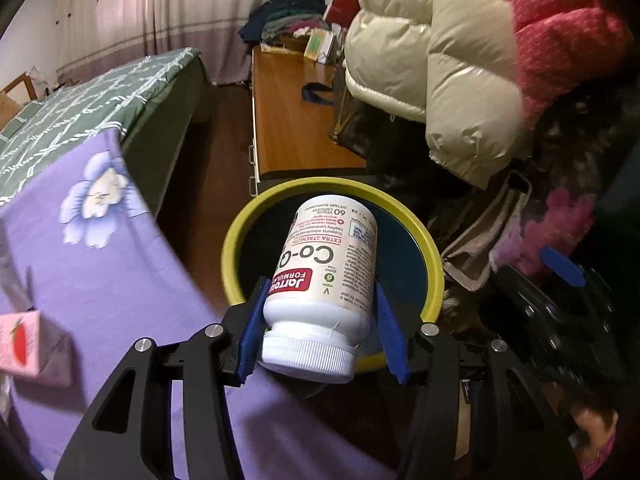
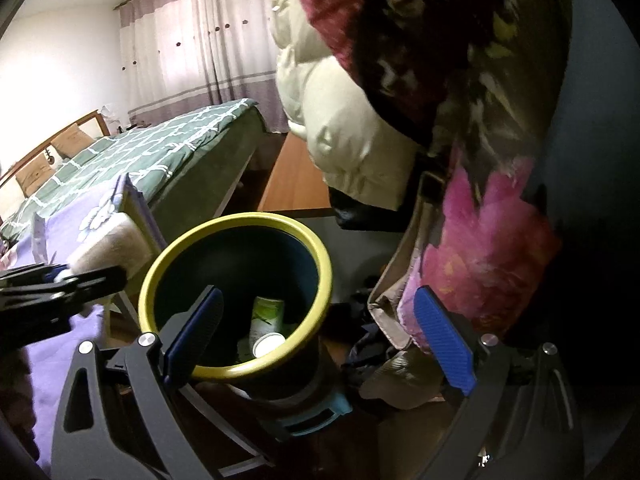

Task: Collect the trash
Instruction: 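Open the left gripper to drop the Co-Q bottle into the bin, then move the right gripper to the white foam netting and grasp it, then carry the foam netting over the yellow bin and open the right gripper, then grasp the brown plastic tray with the left gripper and lift it, then carry the brown tray over the yellow bin and open the left gripper, then move the right gripper back to the table and grasp the white tissue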

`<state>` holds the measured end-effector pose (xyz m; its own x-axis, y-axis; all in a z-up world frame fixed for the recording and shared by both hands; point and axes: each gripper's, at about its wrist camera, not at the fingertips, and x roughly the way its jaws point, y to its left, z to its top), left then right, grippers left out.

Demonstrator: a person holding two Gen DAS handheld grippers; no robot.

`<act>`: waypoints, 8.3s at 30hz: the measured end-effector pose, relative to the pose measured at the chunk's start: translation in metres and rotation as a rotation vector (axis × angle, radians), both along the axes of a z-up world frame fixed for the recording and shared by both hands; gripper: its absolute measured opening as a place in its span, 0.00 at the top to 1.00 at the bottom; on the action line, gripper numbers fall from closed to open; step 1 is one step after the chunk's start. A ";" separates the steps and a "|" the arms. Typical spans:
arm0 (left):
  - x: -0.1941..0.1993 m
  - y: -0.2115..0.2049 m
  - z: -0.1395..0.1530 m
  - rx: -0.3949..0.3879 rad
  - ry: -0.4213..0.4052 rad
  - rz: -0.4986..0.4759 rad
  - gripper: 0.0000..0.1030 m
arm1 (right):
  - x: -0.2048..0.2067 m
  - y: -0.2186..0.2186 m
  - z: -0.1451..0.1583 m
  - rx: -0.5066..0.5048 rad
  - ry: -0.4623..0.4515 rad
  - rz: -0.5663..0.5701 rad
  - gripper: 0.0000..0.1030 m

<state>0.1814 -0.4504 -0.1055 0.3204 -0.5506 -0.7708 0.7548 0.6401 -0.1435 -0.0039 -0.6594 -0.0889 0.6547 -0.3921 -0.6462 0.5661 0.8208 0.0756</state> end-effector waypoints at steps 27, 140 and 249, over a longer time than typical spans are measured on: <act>-0.043 0.199 0.085 -0.176 -0.224 0.373 0.05 | 0.022 0.061 0.005 0.004 0.005 0.129 0.11; -0.062 0.373 0.046 -0.032 -0.250 0.694 0.05 | 0.129 0.050 -0.031 0.093 0.119 0.130 0.60; 0.013 0.064 0.050 -0.161 -0.165 0.170 0.10 | 0.035 0.014 -0.024 0.036 0.055 0.066 0.34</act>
